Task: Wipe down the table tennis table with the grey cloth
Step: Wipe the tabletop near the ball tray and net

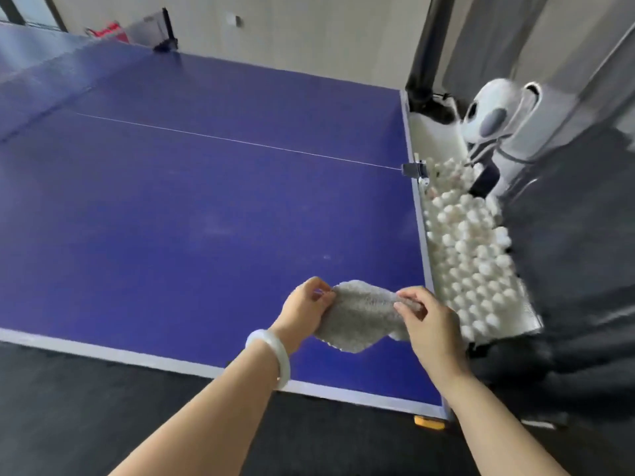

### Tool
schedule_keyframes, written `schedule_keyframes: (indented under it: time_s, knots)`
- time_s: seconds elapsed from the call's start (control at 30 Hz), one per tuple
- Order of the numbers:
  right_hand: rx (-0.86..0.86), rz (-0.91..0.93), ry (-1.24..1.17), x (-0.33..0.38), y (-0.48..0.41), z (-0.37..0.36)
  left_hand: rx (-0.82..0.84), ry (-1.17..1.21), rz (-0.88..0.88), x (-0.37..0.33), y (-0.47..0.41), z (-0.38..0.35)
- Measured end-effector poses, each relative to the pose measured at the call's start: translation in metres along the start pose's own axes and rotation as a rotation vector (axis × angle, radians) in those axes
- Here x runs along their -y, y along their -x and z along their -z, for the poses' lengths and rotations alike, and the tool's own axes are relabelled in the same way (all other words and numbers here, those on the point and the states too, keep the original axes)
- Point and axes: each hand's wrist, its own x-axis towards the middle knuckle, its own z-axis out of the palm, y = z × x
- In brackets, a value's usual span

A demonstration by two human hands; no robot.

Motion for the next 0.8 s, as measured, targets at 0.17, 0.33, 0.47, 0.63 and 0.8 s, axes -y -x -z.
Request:
schedule_keyframes:
  time_s: [0.17,0.33,0.47,0.63,0.8]
  knots:
    - [0.311,-0.232,0.307,-0.039,0.019,-0.010,0.221,-0.211,0.065,0.022,-0.035,-0.022]
    - [0.282,-0.372,0.374,-0.058,0.030,-0.061,0.274,-0.236,0.178,0.062,-0.041,-0.011]
    - [0.282,-0.232,0.395,-0.067,0.018,-0.098,0.181,-0.272,0.098,0.070,-0.057,-0.001]
    - [0.513,-0.045,0.543,-0.099,0.009,-0.113,0.052,-0.672,-0.212,0.079,-0.080,0.019]
    - [-0.103,-0.370,0.323,-0.089,0.007,-0.129,0.063,-0.930,-0.340,0.093,-0.107,0.012]
